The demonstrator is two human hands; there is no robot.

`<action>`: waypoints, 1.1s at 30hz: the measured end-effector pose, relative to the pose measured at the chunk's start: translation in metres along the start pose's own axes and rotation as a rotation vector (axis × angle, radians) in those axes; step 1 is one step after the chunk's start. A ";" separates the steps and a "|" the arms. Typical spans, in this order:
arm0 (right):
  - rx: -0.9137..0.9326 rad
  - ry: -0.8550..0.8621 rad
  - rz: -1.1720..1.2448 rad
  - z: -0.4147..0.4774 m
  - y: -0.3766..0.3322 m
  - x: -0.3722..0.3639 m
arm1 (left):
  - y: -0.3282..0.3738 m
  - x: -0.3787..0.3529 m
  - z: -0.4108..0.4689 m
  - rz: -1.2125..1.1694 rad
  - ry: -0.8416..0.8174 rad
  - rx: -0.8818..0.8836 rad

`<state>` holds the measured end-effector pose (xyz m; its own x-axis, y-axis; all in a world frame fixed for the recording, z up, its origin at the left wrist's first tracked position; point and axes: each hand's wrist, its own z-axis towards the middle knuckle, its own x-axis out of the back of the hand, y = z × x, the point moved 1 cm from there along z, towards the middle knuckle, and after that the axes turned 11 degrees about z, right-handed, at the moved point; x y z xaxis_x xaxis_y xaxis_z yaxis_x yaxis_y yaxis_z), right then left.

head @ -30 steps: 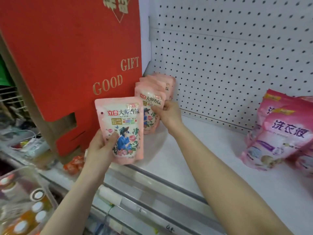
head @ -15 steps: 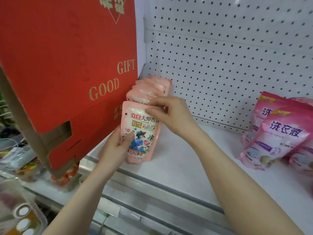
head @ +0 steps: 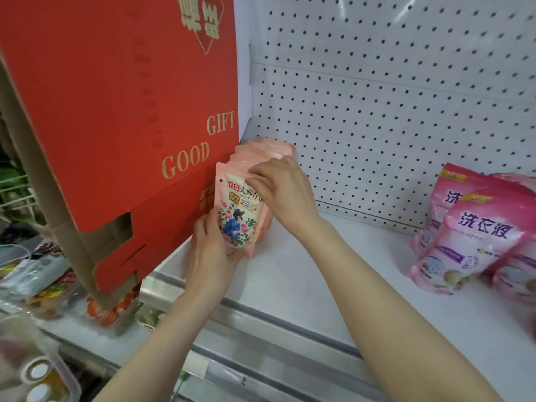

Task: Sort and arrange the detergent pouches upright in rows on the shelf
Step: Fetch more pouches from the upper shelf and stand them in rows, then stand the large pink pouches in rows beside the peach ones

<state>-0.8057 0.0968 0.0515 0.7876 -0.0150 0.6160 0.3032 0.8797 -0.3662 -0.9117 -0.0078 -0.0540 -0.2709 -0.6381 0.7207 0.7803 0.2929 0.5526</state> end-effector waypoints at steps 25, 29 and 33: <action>-0.538 0.605 -0.275 -0.235 0.041 0.172 | 0.158 -0.054 -0.060 -0.316 -0.408 -0.552; -0.544 0.792 -0.396 -0.271 0.041 0.219 | 0.237 -0.091 -0.057 -0.410 -0.599 -0.485; -0.678 0.951 -0.340 -0.303 0.055 0.271 | 0.289 -0.115 -0.055 -0.509 -0.663 -0.368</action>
<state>-0.4128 -0.0025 -0.0128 0.6061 -0.7892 0.0988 0.5659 0.3407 -0.7508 -0.6239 0.1104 -0.0001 -0.8111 -0.0552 0.5823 0.5777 -0.2304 0.7830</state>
